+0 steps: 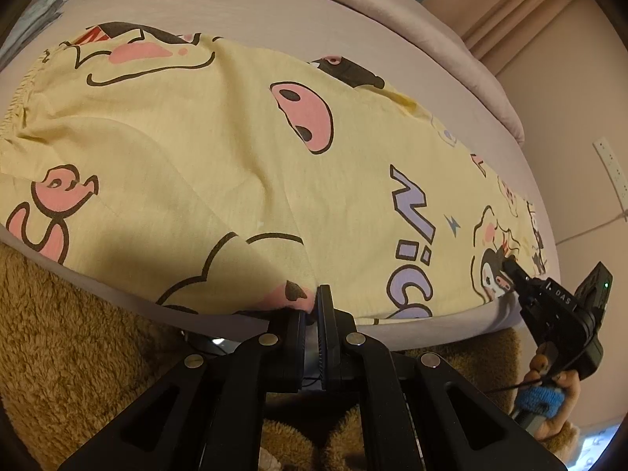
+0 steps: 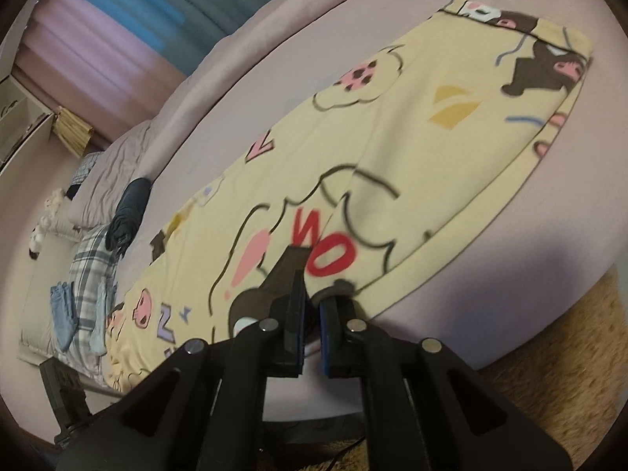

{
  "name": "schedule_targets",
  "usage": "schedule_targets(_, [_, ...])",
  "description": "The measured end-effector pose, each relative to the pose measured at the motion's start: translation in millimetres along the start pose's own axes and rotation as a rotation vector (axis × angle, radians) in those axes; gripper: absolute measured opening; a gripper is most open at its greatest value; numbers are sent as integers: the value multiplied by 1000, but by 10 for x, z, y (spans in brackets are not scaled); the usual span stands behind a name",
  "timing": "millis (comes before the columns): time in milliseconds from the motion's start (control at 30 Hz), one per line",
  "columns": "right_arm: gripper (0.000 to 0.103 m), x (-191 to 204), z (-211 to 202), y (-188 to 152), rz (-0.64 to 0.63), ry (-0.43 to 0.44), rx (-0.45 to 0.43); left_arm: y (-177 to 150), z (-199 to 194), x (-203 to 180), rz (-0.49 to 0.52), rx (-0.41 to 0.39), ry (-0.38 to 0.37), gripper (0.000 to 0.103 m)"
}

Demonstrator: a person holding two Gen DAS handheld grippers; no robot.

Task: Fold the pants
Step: 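Smooth the folded pants with the right gripper while the left gripper holds the edge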

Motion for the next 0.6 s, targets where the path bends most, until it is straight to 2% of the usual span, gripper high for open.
schedule_targets(300, [8,-291,-100,210,86,-28,-54,-2,-7,-2,0,4,-1,4])
schedule_targets(600, [10,-684,-309,581,101,-140,-162,-2,-8,-4,2,7,-1,4])
Point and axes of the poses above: each gripper's, at about its wrist camera, not at the fingertips, and z roughly the way its jaws point, x to its left, y to its top, the point moved 8 cm from there along z, roughly the way its jaws point, and after that the axes turned 7 degrees about -x, right-handed, at the moved point
